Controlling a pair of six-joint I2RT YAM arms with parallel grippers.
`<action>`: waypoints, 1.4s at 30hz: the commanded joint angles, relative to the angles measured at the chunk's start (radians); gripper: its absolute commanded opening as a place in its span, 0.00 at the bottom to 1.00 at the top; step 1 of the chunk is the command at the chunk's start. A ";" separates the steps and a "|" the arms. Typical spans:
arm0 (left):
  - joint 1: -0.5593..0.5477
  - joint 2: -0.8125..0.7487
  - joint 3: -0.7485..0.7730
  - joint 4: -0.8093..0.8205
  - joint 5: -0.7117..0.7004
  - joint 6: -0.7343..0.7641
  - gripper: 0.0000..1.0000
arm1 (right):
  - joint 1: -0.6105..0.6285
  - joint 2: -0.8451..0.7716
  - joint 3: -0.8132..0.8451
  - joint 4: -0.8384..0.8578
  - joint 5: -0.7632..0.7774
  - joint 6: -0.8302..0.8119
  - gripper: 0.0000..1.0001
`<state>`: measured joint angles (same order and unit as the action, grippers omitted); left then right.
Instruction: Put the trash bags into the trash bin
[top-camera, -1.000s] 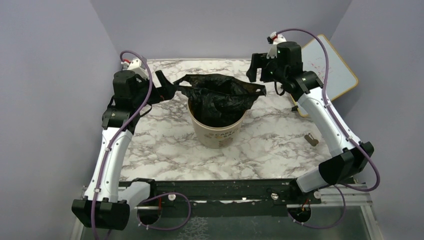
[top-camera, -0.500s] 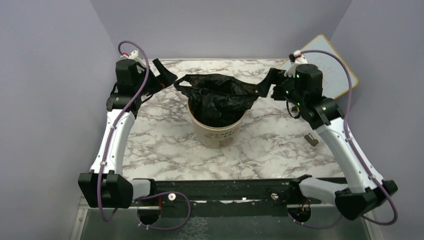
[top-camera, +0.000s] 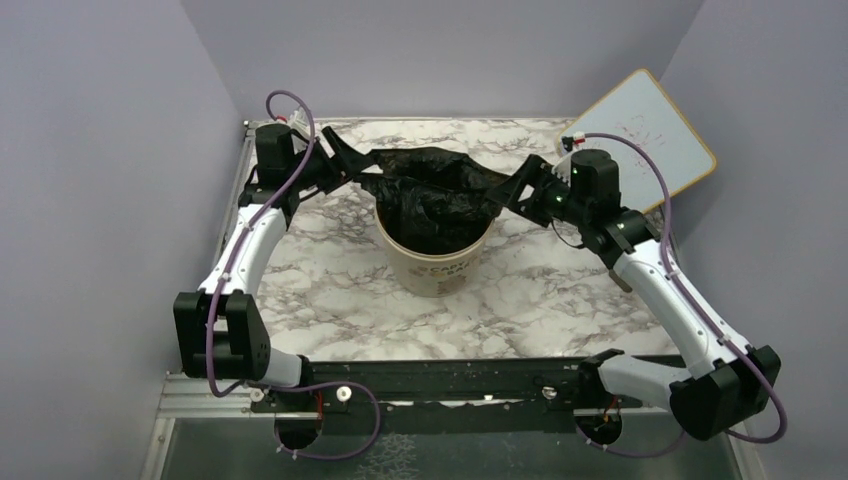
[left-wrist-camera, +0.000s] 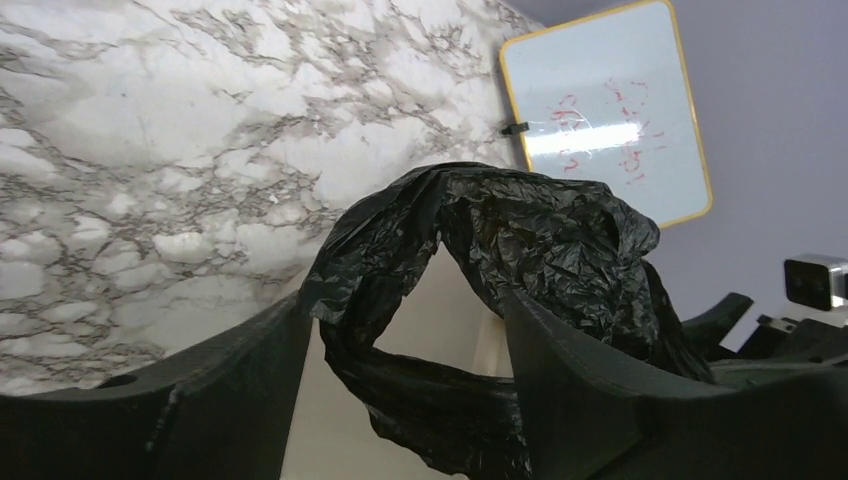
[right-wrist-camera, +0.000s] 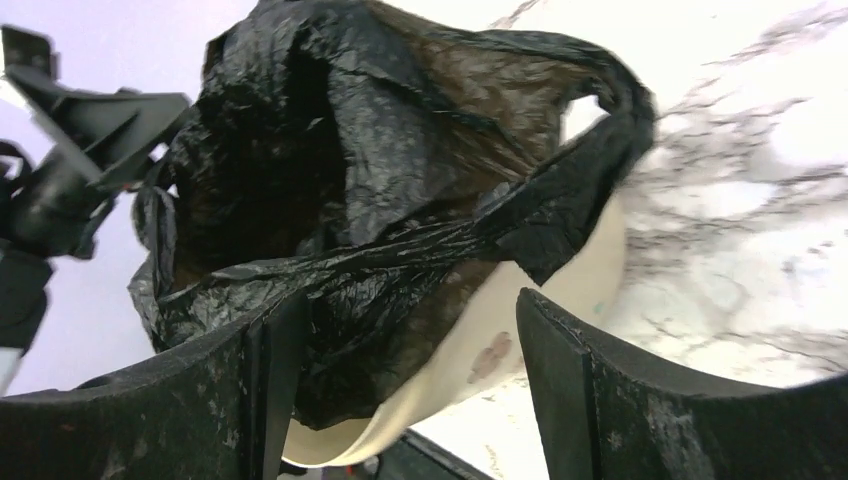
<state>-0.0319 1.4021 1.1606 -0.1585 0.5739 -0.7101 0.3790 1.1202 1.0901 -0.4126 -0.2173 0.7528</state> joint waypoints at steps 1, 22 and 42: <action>0.005 0.009 -0.020 0.132 0.111 -0.025 0.63 | -0.003 0.051 0.059 0.102 -0.183 0.072 0.80; 0.006 -0.357 -0.224 -0.152 -0.139 0.044 0.03 | -0.003 0.213 0.226 0.010 -0.105 -0.092 0.75; 0.006 -0.401 -0.253 -0.102 -0.007 -0.025 0.03 | -0.003 0.199 0.336 -0.064 0.041 -0.125 0.83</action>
<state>-0.0319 0.9924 0.8841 -0.3164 0.4908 -0.7193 0.3790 1.3312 1.3529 -0.5148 -0.1913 0.6086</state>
